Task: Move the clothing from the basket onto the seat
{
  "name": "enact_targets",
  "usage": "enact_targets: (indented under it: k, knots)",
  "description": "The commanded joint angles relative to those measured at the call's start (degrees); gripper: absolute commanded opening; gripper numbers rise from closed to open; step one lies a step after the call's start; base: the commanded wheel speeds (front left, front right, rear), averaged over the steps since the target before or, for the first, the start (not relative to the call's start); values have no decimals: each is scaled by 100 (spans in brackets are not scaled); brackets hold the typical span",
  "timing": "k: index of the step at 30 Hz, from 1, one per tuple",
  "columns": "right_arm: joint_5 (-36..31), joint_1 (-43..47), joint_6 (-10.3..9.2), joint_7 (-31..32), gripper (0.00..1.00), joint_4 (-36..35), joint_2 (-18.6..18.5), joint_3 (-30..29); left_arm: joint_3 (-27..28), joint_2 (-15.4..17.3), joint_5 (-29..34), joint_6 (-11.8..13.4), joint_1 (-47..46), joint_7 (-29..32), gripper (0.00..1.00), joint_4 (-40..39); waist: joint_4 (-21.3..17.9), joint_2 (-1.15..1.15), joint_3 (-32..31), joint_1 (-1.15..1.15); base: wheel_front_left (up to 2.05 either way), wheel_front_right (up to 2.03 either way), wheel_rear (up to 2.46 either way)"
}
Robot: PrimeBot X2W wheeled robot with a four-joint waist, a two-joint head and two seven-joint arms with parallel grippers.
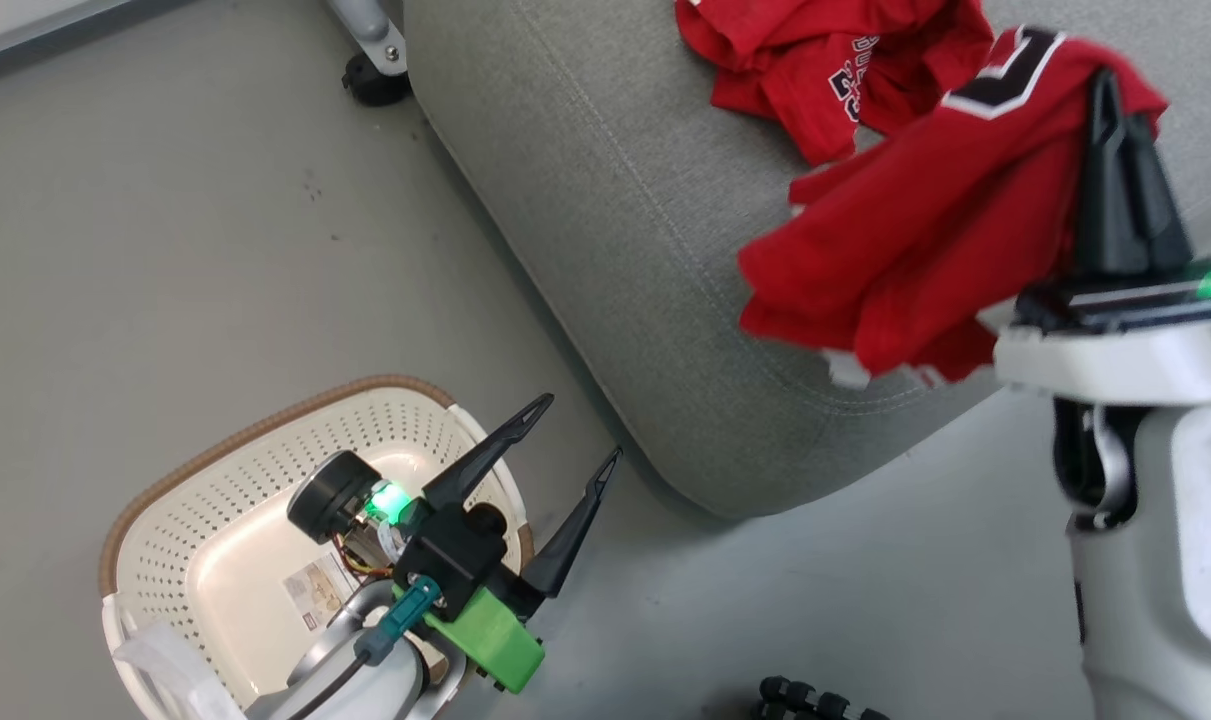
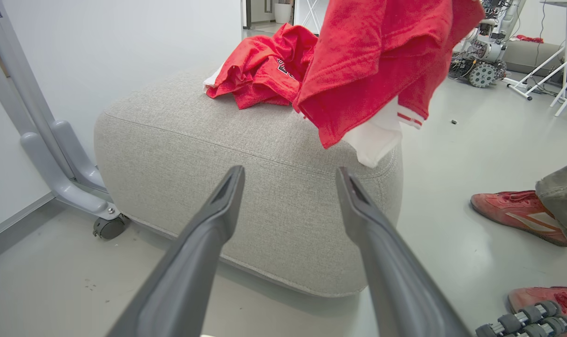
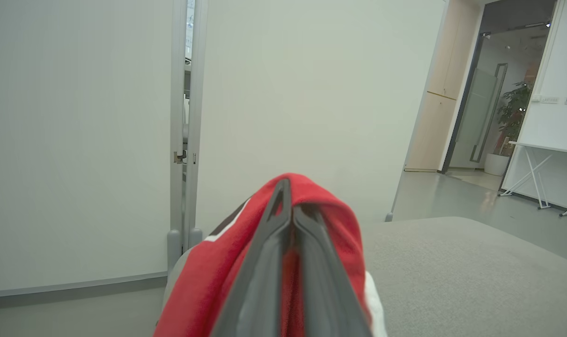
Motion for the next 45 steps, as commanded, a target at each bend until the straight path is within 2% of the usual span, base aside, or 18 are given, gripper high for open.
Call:
enact_targets:
  k: [1, 7, 14, 18, 22, 25, 34, 40, 41, 42, 43, 45]
  knots:
    - [2, -351, -7, -17, 0, 132, -65, -135, -3, 81, 37, -41, -128, 35, 100, -28, 393, 0, 493, -1, 0, 0, 0]
    - [64, -1835, -8, -17, 0, 693, -573, -700, -58, 176, 148, -117, -431, 151, 100, -196, 861, 0, 1094, -1, 0, 0, 0]
    - [52, -3512, -8, -18, 0, 1508, -1581, -825, -77, 527, 187, -216, -547, 255, 100, -583, 1196, 0, 1787, -1, 0, 0, 0]
    - [-145, -4007, -8, -17, 0, 1924, -2092, -828, 12, 690, 165, -172, -592, 270, 100, -762, 1288, 0, 1975, -1, 0, 0, 0]
    - [-349, -4164, -9, -17, 0, 2386, -2377, -752, 26, 796, 210, -148, -589, 321, 100, -830, 1293, 0, 2007, -1, 0, 0, 0]
    - [-432, -4014, -9, -17, 0, 2741, -2409, -753, 16, 841, 200, -134, -563, 335, 100, -862, 1260, 0, 2001, -1, 0, 0, 0]
    - [-426, -3244, -9, -16, 0, 4271, -1988, -1060, -14, 959, 96, -155, -455, 403, 100, -916, 1188, 0, 1904, -1, 0, 0, 0]
    - [-429, -2751, -8, -17, 0, 4724, -1783, -1325, -73, 843, 47, -57, -327, 301, 100, -869, 1298, 0, 1668, -1, 0, 0, 0]
    - [-480, -2668, -9, -17, 3, 4755, -1775, -1403, -96, 819, 29, -50, -292, 269, 100, -843, 1318, 0, 1597, -1, 0, 0, 0]
    - [-498, -2614, -9, -17, 39, 4762, -1771, -1509, -117, 796, 23, -37, -268, 263, 100, -828, 1333, 0, 1542, -1, 0, 0, 0]
    - [-553, -2546, -9, -17, 100, 4732, -1752, -1675, -146, 754, 11, -28, -241, 229, 100, -800, 1361, 0, 1458, -1, 0, 0, 0]
    - [-709, -2353, -9, -17, 100, 4618, -1654, -1926, -211, 637, -11, -39, -207, 164, 100, -735, 1426, 0, 1282, -1, 0, 0, 0]
